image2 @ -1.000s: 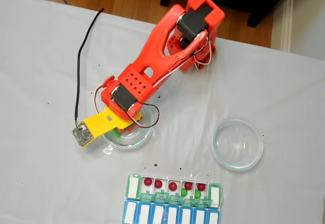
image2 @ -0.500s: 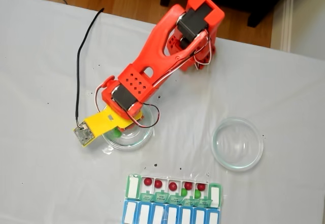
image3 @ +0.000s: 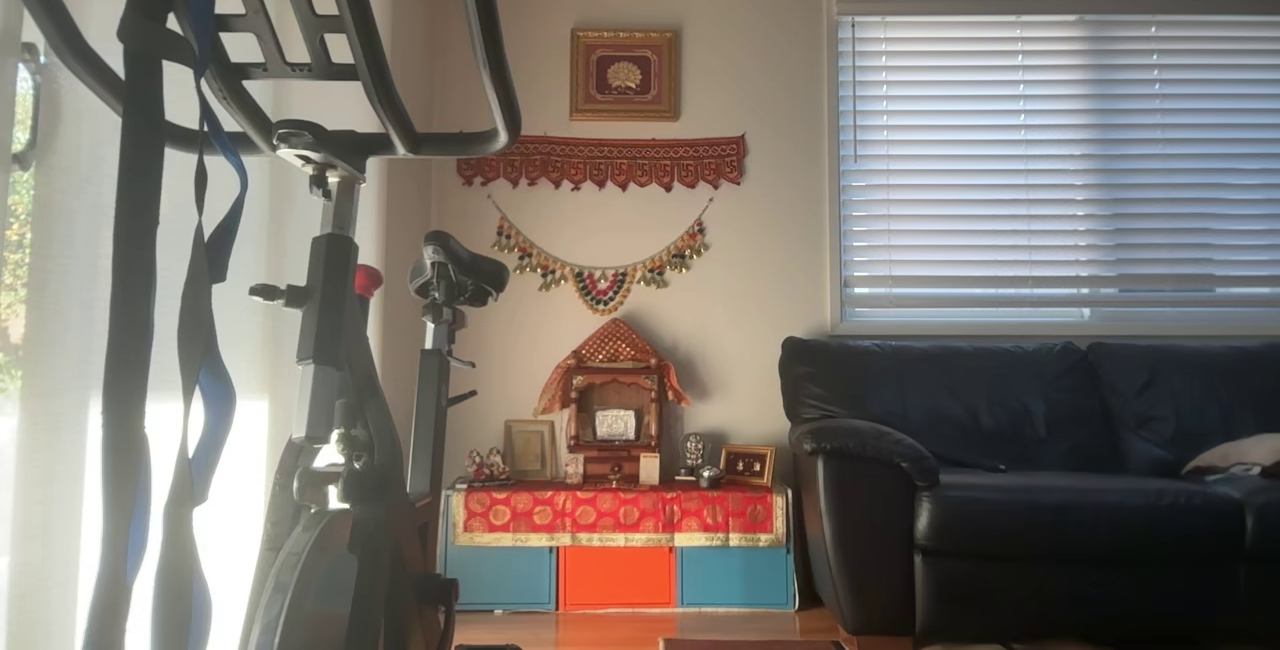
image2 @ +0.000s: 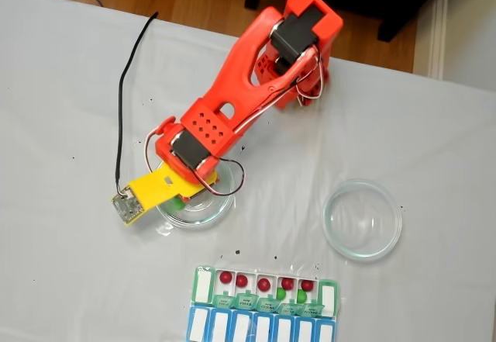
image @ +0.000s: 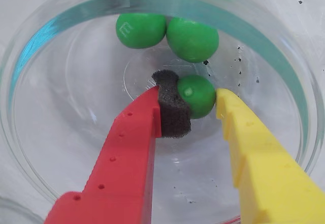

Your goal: Sort medicines into box.

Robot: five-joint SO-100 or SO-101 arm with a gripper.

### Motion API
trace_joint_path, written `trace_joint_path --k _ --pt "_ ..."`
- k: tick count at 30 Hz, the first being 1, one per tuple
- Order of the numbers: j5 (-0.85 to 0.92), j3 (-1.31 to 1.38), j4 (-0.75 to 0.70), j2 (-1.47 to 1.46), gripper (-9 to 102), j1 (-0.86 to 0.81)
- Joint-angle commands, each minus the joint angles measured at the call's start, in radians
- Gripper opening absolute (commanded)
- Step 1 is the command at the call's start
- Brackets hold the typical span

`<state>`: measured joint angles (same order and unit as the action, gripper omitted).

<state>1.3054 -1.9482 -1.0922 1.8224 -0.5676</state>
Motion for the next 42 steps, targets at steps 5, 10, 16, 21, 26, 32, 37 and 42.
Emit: trace_joint_path --k 5,10,16,21,26,32,37,42 --pt "-0.034 0.054 -0.023 0.023 1 0.028" --pt "-0.074 0.118 -0.083 0.061 1 0.048" --pt "-0.158 0.293 -0.221 0.092 1 0.069" --pt "-0.23 0.423 -0.31 0.115 1 0.095" --pt "-0.373 0.626 -0.495 0.064 1 0.192" --pt "-0.62 0.847 -0.632 -0.058 1 0.334" --pt "-0.811 0.999 -0.676 -0.186 1 0.433" --pt "-0.928 0.962 -0.588 -0.23 1 0.509"
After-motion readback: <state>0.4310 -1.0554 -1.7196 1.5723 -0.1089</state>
